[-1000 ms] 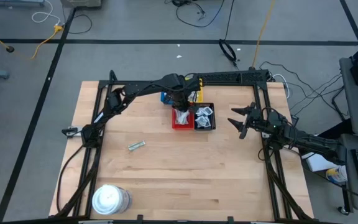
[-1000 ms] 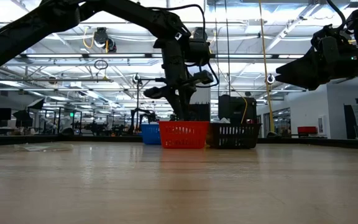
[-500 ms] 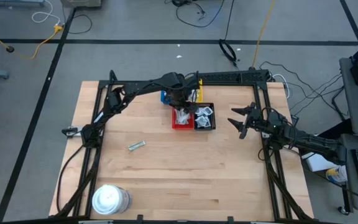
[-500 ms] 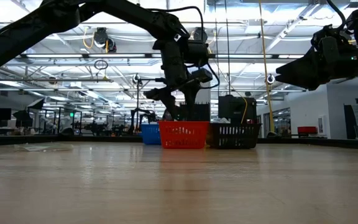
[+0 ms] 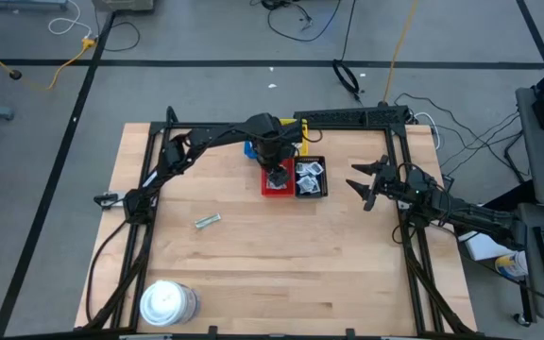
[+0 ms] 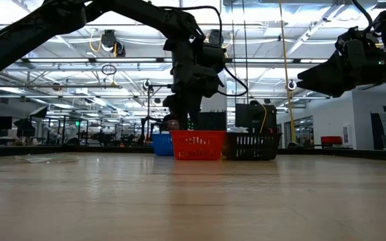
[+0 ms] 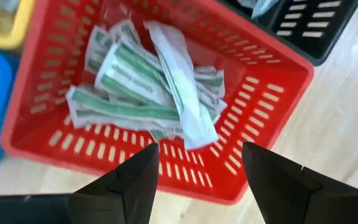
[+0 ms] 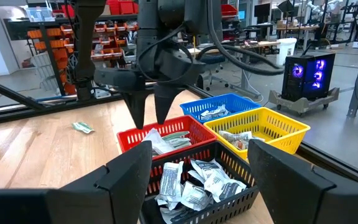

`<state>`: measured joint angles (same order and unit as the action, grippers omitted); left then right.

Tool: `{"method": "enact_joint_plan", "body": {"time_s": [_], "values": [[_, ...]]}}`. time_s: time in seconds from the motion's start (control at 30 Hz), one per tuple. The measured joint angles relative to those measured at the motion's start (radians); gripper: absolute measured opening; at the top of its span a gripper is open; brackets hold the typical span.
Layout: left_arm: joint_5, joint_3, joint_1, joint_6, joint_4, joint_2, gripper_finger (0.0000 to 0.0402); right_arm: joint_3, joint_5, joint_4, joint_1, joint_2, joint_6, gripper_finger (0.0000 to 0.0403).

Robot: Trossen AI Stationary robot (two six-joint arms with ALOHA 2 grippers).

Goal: Pick & Place First Aid Supplies
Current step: Put the bandage pack into the red bin

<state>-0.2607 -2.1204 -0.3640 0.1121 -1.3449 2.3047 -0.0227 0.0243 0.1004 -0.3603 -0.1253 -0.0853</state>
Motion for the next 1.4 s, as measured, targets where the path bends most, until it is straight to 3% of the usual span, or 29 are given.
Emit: {"method": "enact_joint_plan", "body": {"time_s": [0.2,0.43,1.0,1.4], "values": [[0.031,0.004,0.021,-0.006,-0.027,-0.043,0.0237,0.000,0.000,0.000,0.000,0.000,0.000,0.0263],[0.088,0.111,0.054,-0.006,-0.004,-0.151,0.0237,0.000,0.000,-0.003,0.000,0.000,0.000,0.0263],[0.088,0.769,0.138,0.046,0.261,-0.582,0.0237,0.000,0.000,-0.001,0.000,0.000,0.000,0.0263],[0.086,1.057,0.161,0.117,0.277,-0.798,0.0237,0.000,0.000,-0.001,0.000,0.000,0.000,0.0263]]}}
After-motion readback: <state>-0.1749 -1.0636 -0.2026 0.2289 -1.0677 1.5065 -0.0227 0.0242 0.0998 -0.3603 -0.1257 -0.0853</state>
